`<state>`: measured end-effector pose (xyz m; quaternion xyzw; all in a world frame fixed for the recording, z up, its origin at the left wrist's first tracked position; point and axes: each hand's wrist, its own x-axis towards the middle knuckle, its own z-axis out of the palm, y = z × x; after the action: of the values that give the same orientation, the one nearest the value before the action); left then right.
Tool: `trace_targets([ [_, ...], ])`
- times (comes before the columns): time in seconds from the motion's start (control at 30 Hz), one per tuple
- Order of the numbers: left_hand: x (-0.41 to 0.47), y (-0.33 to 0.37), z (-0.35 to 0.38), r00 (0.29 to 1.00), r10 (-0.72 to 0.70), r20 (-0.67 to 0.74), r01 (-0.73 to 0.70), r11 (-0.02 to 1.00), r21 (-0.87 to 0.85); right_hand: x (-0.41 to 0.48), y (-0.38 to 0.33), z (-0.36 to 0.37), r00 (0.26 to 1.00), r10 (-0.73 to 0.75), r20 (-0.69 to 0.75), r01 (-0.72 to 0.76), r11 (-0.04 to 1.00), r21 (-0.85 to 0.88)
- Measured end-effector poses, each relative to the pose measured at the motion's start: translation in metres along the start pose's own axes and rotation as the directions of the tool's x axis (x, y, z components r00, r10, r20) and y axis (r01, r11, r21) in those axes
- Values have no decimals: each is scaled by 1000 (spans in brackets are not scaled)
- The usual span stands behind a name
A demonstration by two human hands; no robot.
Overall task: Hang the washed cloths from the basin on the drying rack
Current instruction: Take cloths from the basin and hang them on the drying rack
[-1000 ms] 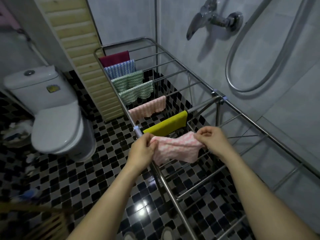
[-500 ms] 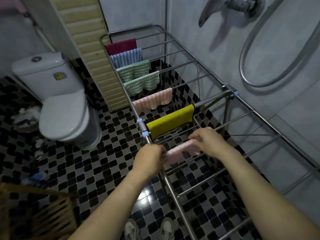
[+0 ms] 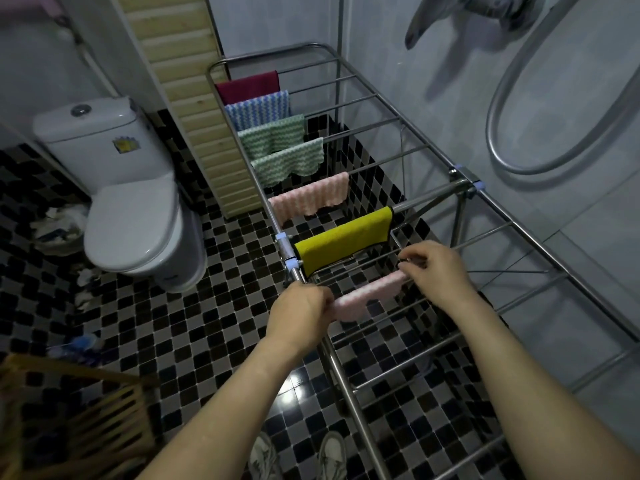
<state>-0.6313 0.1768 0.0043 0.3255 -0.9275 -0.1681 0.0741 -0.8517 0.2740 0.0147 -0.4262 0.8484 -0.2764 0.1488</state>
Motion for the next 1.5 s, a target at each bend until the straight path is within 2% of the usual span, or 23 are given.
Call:
trace_targets([
  [0.1,-1,-2,0,1000,5,-13,-5,1000,-31,-5,-5,1,969,-106,221,124,990,-66],
  [0.17,0,-2,0,1000,-4,-16,3,999,-52,-2,-6,0,955,-134,266,180,971,-158],
  [0.33,-2,-4,2,1000,5,1,-5,998,-60,13,-5,-6,937,-105,334,181,962,-205],
  [0.4,-3,-3,2,1000,12,2,-12,993,-121,15,-5,-7,935,-107,337,188,958,-218],
  [0.47,-6,-2,1,1000,-21,1,21,980,-199,14,-6,-5,941,-151,303,225,948,-227],
  [0.53,-7,-2,0,999,-50,12,52,979,-196,9,-10,-5,940,-193,283,250,951,-183],
  [0.63,-6,-3,-1,997,-70,37,76,982,-172,2,-15,0,913,-222,343,300,934,-193],
  [0.77,-3,-1,-3,998,-39,58,45,992,-118,0,-22,2,914,-196,355,296,921,-253],
  [0.93,-7,-5,-8,998,-18,65,28,988,-149,-2,-40,-1,911,-121,395,265,904,-334],
  [1.0,-11,-9,-13,998,-34,54,45,976,-211,-4,-52,-1,917,-118,382,245,920,-306],
  [1.2,-36,-41,-51,979,-206,-10,180,877,-446,-3,-119,11,930,-189,314,235,965,-117],
  [1.5,-81,-130,-121,913,-378,-151,249,811,-530,2,-255,71,849,-368,379,391,920,18],
])
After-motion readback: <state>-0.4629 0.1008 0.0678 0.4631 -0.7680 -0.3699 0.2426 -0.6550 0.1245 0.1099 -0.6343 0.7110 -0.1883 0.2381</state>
